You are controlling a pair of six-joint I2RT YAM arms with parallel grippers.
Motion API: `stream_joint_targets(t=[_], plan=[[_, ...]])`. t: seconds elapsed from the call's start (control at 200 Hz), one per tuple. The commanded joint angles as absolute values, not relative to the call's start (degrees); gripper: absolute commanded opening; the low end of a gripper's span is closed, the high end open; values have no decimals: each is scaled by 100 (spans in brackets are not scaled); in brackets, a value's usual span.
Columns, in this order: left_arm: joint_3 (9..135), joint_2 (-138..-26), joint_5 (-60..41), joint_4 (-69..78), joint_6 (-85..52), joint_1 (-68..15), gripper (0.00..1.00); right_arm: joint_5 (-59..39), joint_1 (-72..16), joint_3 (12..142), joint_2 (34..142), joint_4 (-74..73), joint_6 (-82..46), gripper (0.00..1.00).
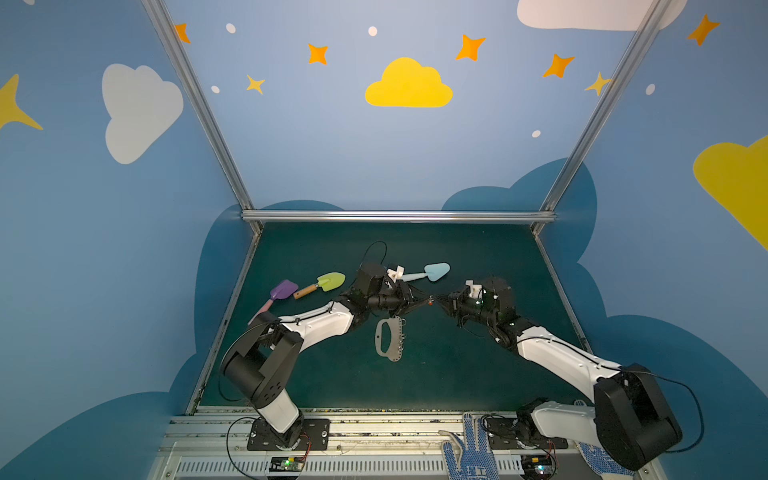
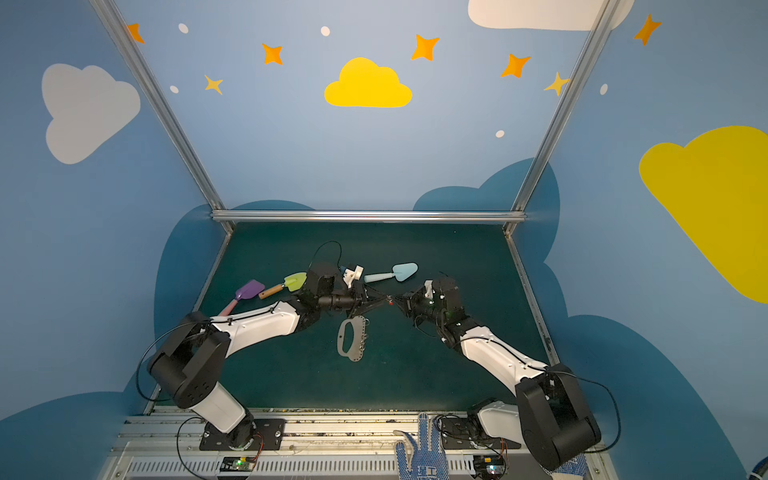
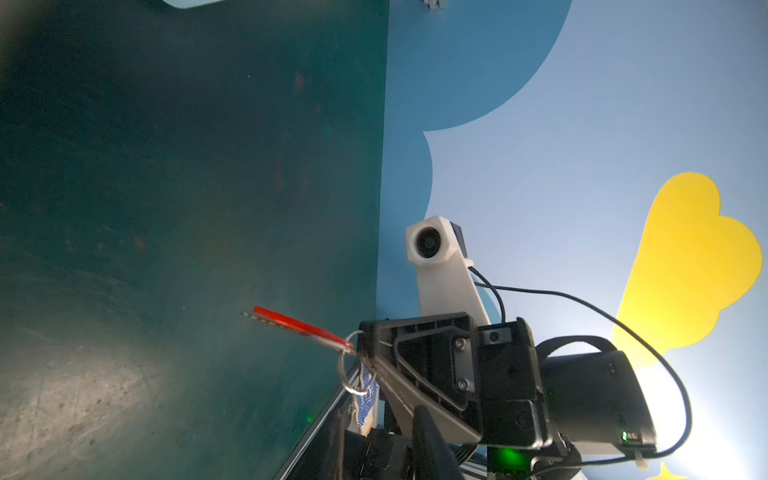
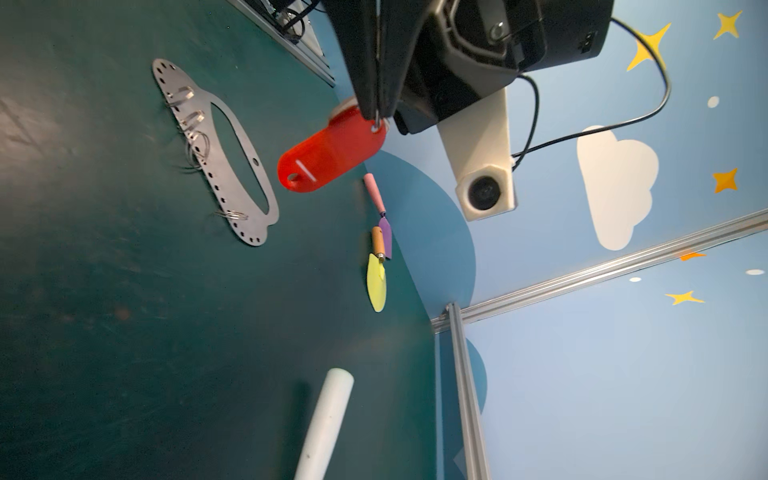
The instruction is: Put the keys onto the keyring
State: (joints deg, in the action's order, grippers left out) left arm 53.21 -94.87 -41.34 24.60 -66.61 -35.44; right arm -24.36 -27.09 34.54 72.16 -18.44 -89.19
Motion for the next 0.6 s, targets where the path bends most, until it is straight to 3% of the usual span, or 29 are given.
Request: stream_joint_targets(t=[0.0, 0.491, 0.596], plan=[[5460, -9595, -4150, 2690, -6789, -3555, 28, -2338, -2742, 3373, 7047, -2287, -9048, 0], [5432, -9756, -3877, 3037, -7086, -3552, 20, -2399, -2834, 3254, 7067, -2620, -9270, 0], [5423, -9776, -3869, 3053, -7114, -3544, 14, -2399, -2855, 3216, 7092, -2703, -9303, 0]])
